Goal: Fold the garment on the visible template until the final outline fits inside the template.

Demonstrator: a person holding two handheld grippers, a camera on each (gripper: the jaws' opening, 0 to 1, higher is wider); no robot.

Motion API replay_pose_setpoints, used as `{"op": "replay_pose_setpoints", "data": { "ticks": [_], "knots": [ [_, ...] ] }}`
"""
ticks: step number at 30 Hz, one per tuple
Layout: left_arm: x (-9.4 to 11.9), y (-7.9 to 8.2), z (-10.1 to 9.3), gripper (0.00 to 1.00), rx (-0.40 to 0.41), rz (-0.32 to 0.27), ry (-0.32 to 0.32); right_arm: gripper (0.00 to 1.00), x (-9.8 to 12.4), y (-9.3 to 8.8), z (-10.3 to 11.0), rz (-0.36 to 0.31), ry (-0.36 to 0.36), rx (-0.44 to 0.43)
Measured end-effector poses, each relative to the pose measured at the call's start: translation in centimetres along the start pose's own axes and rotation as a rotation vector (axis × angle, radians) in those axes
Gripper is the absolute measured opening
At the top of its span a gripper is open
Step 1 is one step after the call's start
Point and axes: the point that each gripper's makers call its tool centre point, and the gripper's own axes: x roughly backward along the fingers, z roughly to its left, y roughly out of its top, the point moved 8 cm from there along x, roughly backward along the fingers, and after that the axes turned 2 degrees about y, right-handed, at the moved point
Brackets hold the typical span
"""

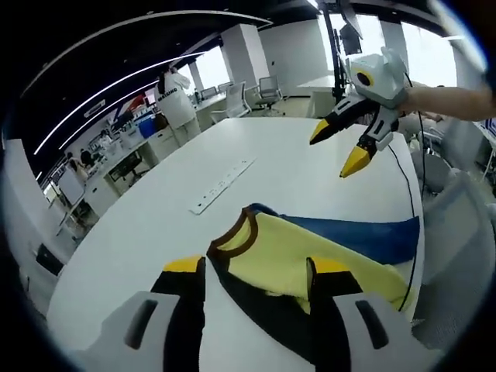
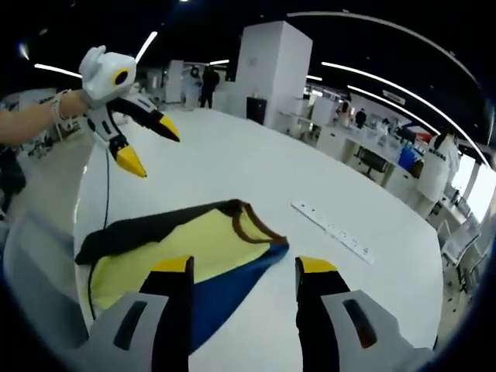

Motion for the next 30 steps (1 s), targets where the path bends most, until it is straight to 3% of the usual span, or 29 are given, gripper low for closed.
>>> {"op": "replay_pose_setpoints", "data": {
  "ticks": [3,12,23,30],
  "knots": [
    [0.9,0.0,-0.5,0.53,-0.002,-0.014,-0.003,0.55,0.7,-0.2,0.5,0.011,-0.002,0.034],
    [2.8,-0.6,-1.6,0.61,-0.019,-0.023,0.005,0.6,2.2,-1.2,1.5,0.016,0.021,0.018],
    [4.1,-1.8,-3.3,0.72,-0.031,-0.001,-0.025,0.66,4.1,-1.6,4.0,0.01,0.052,0.029],
    [4.7,-2.2,-4.1,0.77,-0.03,0.002,-0.011,0.71,5.4,-2.4,4.9,-0.002,0.052,0.013]
  ]
}}
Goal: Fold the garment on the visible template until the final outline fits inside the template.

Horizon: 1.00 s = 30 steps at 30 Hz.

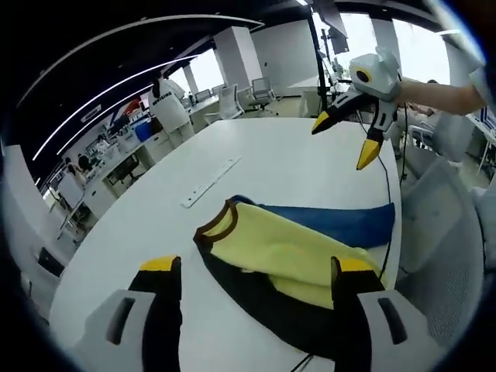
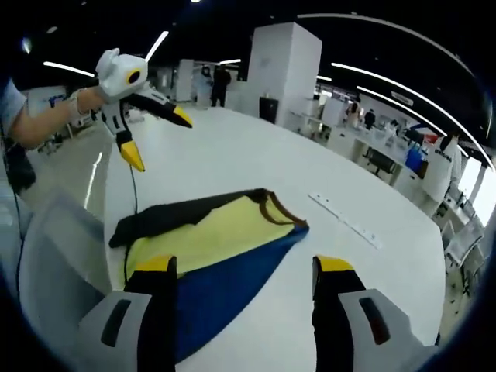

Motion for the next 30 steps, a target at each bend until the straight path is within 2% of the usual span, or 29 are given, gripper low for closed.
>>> {"op": "replay_pose_setpoints", "data": {
  "ticks": [7,25,30],
  "knots": [
    [0.6,-0.6,-1.1,0.83,0.011,-0.005,-0.008,0.77,1.1,-0.5,0.7,0.0,0.003,-0.01],
    [2.1,-1.9,-3.5,0.99,0.027,0.007,-0.021,0.9,2.3,-1.8,2.9,-0.01,0.03,-0.038],
    [2.4,-2.1,-3.9,0.99,0.032,-0.008,-0.016,0.96,2.3,-2.3,3.3,-0.004,0.039,-0.045]
  ]
}}
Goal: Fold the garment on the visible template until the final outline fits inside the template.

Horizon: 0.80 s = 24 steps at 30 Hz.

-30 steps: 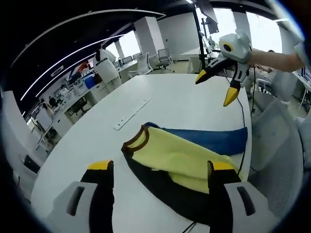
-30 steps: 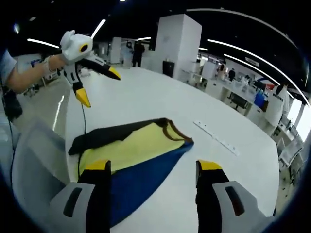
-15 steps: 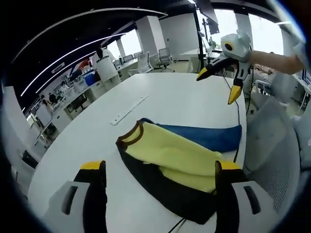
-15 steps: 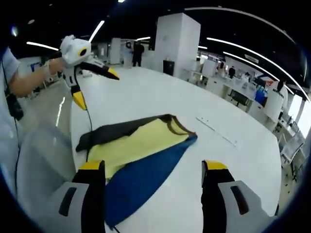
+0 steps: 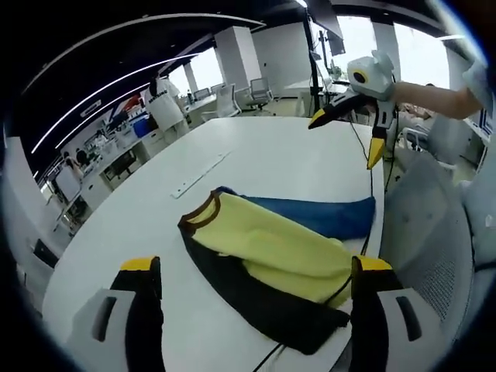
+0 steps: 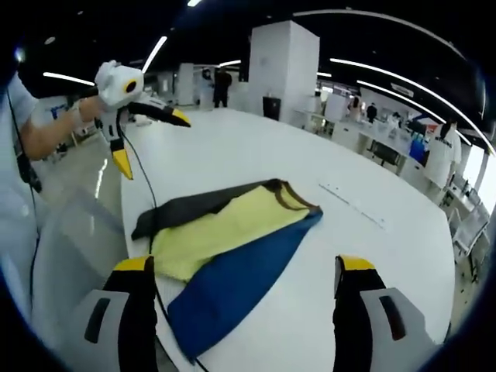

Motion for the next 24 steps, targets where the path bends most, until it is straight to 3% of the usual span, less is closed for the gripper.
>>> {"op": "replay_pose_setpoints", "data": {
  "ticks": [13,24],
  "knots": [
    [1.0,-0.9,-0.8,1.0,0.022,0.006,-0.01,1.0,0.1,-0.4,0.7,0.009,0.025,-0.01],
    [1.6,-1.7,-1.3,1.0,0.032,0.02,0.006,1.0,0.1,-1.7,1.5,0.054,0.028,-0.036]
  ]
}}
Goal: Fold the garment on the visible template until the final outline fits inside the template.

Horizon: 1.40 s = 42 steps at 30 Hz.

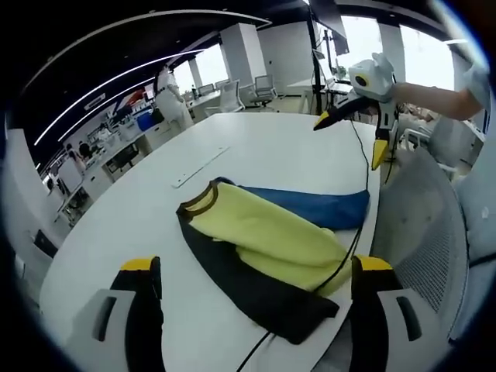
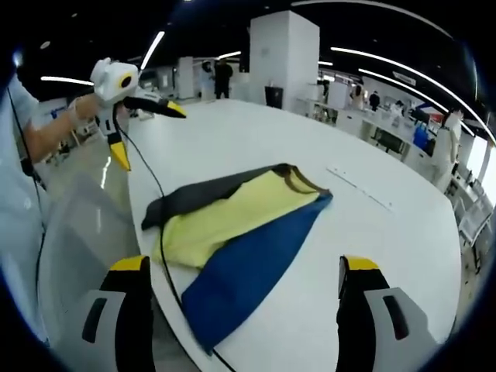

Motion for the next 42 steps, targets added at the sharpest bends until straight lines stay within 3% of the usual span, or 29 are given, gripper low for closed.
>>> {"op": "replay_pose_setpoints", "data": {
  "ticks": [6,21,31,42],
  "knots": [
    [0.1,0.0,-0.6,1.0,0.03,-0.024,-0.019,1.0,-0.1,-1.1,0.3,0.019,-0.004,-0.021],
    [0.2,-1.3,-1.8,0.97,0.033,0.012,-0.032,1.0,0.0,-4.3,1.0,0.074,-0.008,-0.071],
    [0.1,-2.1,-2.5,0.92,0.044,0.027,-0.046,0.89,0.0,-6.4,1.2,0.111,0.002,-0.125],
    [0.3,-2.3,-3.1,0.89,0.051,0.026,-0.048,0.63,-0.4,-9.1,1.7,0.163,0.031,-0.204]
  ]
}}
